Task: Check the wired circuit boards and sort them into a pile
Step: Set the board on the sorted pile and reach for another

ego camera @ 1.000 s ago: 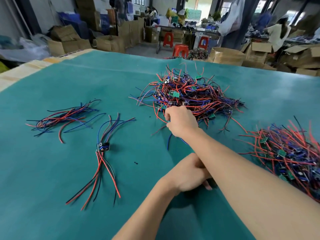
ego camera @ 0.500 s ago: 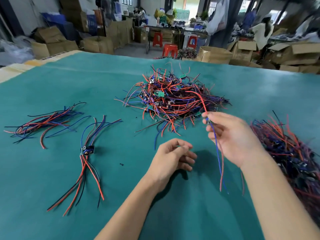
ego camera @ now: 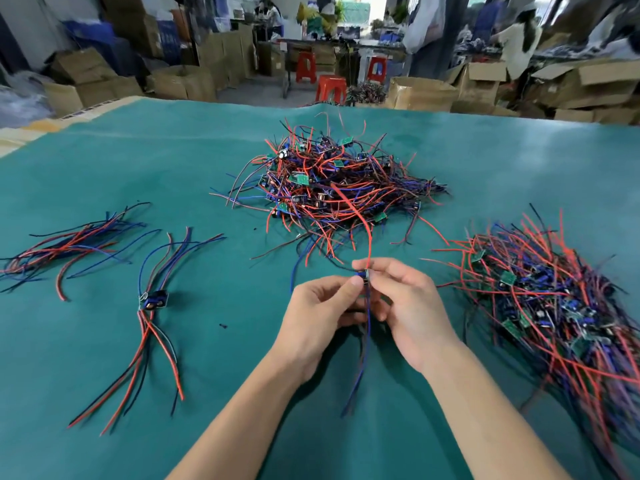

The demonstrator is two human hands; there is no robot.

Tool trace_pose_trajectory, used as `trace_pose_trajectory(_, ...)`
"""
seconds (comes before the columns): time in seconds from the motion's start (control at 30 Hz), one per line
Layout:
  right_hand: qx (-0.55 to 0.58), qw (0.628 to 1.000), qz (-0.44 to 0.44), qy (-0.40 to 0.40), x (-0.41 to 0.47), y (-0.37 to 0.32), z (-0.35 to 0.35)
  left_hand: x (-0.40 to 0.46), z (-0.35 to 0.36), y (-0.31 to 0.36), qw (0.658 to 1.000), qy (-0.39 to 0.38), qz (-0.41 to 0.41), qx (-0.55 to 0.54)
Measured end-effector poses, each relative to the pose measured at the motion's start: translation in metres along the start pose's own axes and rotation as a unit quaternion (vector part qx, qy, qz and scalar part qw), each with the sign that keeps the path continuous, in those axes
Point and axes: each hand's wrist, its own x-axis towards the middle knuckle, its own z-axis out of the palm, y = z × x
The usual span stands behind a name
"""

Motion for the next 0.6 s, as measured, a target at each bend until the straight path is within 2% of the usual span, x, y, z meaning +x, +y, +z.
trace_pose_trajectory(0.13,0.038,0.999,0.017,-0.018,0.001,-0.003,-0.004,0.001,-0.002,0.0,0.999,0.031,-0.025,-0.023)
trace_pose_trajectory(0.4,0.026,0.998,0.005,-0.062,0.002,-0.003,-0.016,0.0,-0.007,0.005,0.998,-0.035,-0.053,-0.018)
trace_pose_trajectory(0.6,-0.005,0.998,-0.005,-0.066,0.003,-0.004,-0.021,-0.001,-0.005,0.005,0.997,-0.037,-0.057,0.026)
